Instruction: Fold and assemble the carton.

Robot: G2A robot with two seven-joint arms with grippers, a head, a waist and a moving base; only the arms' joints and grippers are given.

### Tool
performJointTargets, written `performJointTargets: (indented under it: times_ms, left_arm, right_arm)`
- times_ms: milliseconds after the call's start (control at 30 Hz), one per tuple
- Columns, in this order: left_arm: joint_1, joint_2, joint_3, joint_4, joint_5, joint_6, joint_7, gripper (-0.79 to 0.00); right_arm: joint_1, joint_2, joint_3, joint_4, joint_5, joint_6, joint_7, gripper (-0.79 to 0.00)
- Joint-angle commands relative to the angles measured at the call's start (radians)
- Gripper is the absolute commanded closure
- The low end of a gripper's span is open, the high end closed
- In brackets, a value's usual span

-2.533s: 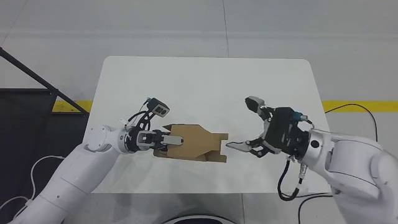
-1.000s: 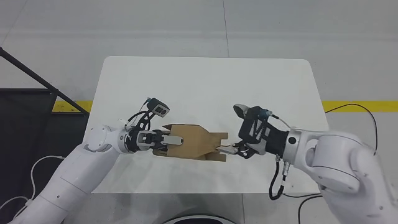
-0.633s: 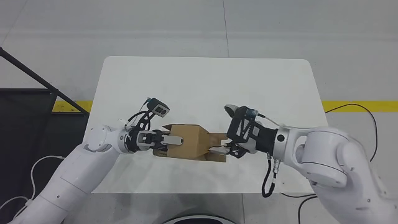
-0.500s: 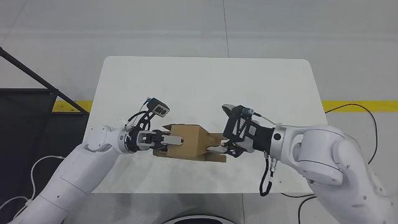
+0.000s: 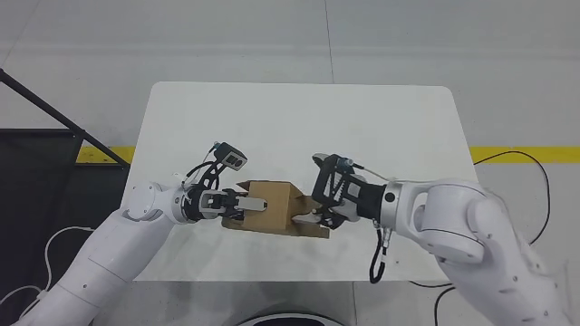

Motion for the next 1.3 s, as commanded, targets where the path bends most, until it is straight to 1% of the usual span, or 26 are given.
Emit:
performJointTargets:
  times_ms: [0, 467, 733, 1067, 1267]
  left_arm:
    - [0.000, 0.000, 0.000, 0.000, 0.000, 0.000, 0.000, 0.000]
    - [0.000, 0.000, 0.000, 0.000, 0.000, 0.000, 0.000, 0.000]
    - [0.000, 0.000, 0.000, 0.000, 0.000, 0.000, 0.000, 0.000]
    - [0.000, 0.000, 0.000, 0.000, 0.000, 0.000, 0.000, 0.000]
    - [0.000, 0.000, 0.000, 0.000, 0.000, 0.000, 0.000, 0.000]
  right_arm:
    - [0.006, -0.002, -0.007, 0.004, -0.001, 0.001, -0.002, -0.785]
    - [0.053, -0.021, -0.064, 0.037, -0.007, 0.005, -0.014, -0.785]
    - [0.063, -0.027, -0.074, 0.051, -0.006, 0.006, -0.017, -0.785]
    - [0.037, -0.022, -0.042, 0.043, -0.007, 0.003, -0.017, -0.785]
    - [-0.002, -0.013, 0.007, 0.023, -0.012, 0.006, -0.022, -0.785]
